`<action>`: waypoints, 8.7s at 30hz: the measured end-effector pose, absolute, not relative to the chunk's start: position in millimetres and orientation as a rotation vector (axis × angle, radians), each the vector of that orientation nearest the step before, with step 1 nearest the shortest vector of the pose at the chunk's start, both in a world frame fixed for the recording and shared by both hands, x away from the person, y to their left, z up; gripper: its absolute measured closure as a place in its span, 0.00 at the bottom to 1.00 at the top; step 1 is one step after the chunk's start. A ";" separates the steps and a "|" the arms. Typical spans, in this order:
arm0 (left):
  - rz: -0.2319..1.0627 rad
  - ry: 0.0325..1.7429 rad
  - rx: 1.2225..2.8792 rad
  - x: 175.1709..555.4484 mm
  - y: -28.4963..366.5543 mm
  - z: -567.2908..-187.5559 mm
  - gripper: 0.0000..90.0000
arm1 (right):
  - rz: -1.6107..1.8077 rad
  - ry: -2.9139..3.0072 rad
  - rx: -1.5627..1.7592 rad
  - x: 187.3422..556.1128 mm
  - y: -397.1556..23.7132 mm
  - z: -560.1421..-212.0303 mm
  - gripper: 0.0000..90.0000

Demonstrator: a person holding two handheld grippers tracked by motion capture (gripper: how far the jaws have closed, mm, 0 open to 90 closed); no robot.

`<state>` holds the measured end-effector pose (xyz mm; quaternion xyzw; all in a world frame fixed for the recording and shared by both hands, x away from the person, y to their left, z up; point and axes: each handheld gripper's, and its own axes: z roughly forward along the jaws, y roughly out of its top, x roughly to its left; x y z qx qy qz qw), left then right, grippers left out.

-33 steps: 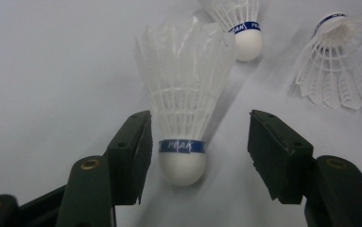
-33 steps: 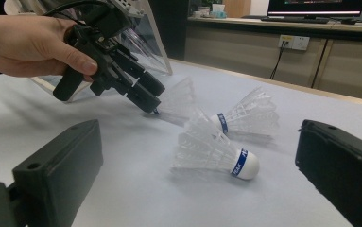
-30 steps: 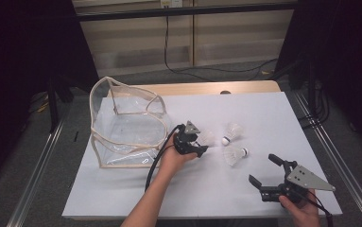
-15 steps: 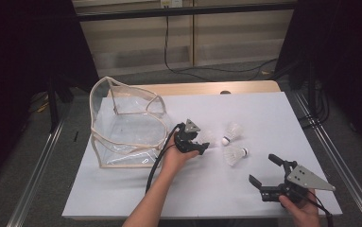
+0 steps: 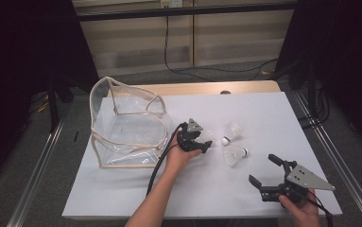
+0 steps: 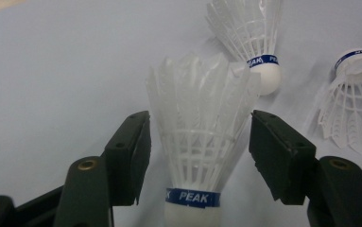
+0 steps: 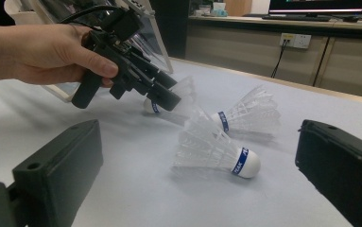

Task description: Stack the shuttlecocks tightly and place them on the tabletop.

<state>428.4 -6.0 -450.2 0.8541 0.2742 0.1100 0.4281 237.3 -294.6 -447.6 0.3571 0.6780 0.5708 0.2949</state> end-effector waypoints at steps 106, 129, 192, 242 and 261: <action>0.136 0.631 2.059 373.8 -1.0 -421.7 0.05 | 1.515 1.810 0.960 236.4 -294.4 -448.1 0.01; 0.134 0.516 1.933 341.6 28.1 -424.0 0.04 | 1.510 1.818 0.962 236.8 -294.7 -448.6 0.01; 0.199 0.510 1.798 316.6 161.4 -430.9 0.04 | 1.488 1.825 0.959 237.1 -294.0 -448.6 0.01; 0.228 0.536 1.759 313.3 200.8 -439.5 0.04 | 1.429 1.873 1.009 251.5 -294.3 -446.2 0.01; 0.235 0.536 1.751 311.6 205.1 -440.2 0.03 | 1.411 1.932 1.053 284.7 -295.7 -432.0 0.01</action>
